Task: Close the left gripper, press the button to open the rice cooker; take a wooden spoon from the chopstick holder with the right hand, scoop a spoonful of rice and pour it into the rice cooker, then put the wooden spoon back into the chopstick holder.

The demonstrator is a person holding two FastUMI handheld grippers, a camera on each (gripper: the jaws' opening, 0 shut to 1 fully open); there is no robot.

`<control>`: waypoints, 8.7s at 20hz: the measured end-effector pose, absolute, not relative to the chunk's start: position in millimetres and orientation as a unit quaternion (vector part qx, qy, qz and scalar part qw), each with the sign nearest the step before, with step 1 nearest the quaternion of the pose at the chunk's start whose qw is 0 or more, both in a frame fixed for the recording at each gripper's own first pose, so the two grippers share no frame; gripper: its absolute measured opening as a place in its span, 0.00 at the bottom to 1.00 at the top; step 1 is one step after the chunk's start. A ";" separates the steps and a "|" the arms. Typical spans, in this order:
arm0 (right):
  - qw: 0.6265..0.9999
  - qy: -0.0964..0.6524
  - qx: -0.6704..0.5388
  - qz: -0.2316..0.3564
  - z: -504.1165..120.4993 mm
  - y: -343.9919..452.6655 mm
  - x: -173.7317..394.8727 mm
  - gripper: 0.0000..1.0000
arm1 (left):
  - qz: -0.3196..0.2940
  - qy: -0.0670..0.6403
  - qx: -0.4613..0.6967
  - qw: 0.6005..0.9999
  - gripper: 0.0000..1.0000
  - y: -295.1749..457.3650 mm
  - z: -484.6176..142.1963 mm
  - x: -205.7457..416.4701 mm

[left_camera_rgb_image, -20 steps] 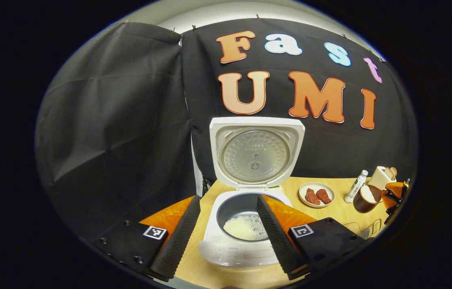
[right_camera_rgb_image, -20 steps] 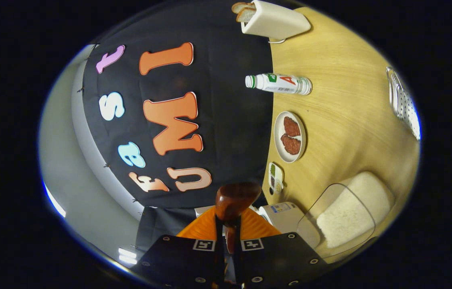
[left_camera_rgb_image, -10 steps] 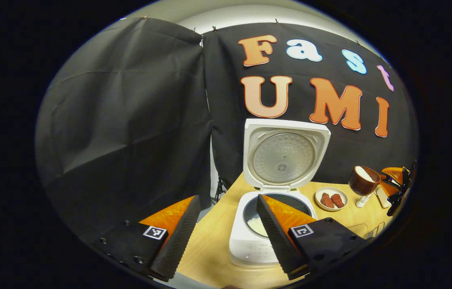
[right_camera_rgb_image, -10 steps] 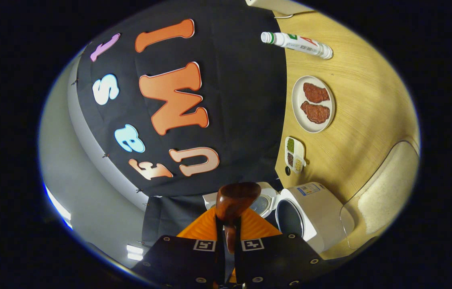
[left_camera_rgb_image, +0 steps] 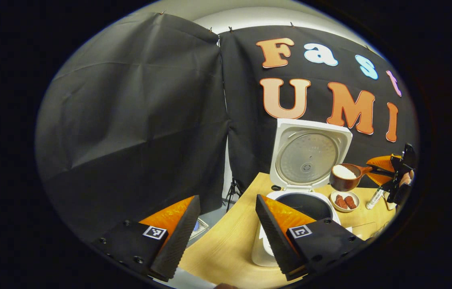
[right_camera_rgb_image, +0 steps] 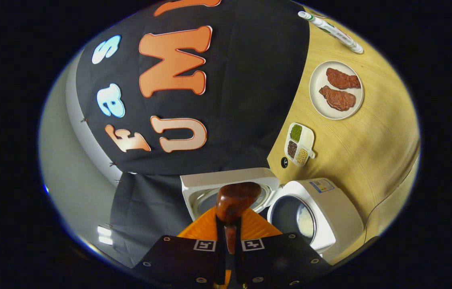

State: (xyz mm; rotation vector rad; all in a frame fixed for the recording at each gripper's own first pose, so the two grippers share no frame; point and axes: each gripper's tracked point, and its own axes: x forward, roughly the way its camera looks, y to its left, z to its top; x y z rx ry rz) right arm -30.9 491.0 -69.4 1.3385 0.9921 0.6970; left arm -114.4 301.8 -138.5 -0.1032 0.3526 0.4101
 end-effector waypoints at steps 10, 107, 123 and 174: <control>0.803 0.377 0.339 0.314 -85.5 514.4 -23.3 0.09 | 0.195 0.186 -0.041 0.962 0.95 332.6 -149.0 -120.0; 0.921 0.332 0.204 0.012 -192.4 12.2 -46.5 0.72 | 0.063 0.157 -0.015 0.986 0.95 124.5 5.1 143.4; 0.942 0.280 0.186 -0.017 -127.9 -4.6 -63.9 0.84 | 0.010 0.453 -0.041 0.891 0.97 99.6 -114.2 107.4; 0.963 0.060 0.056 0.259 -33.1 217.1 -43.0 0.88 | 0.009 0.071 -0.012 0.997 1.00 -7.6 -42.0 -57.0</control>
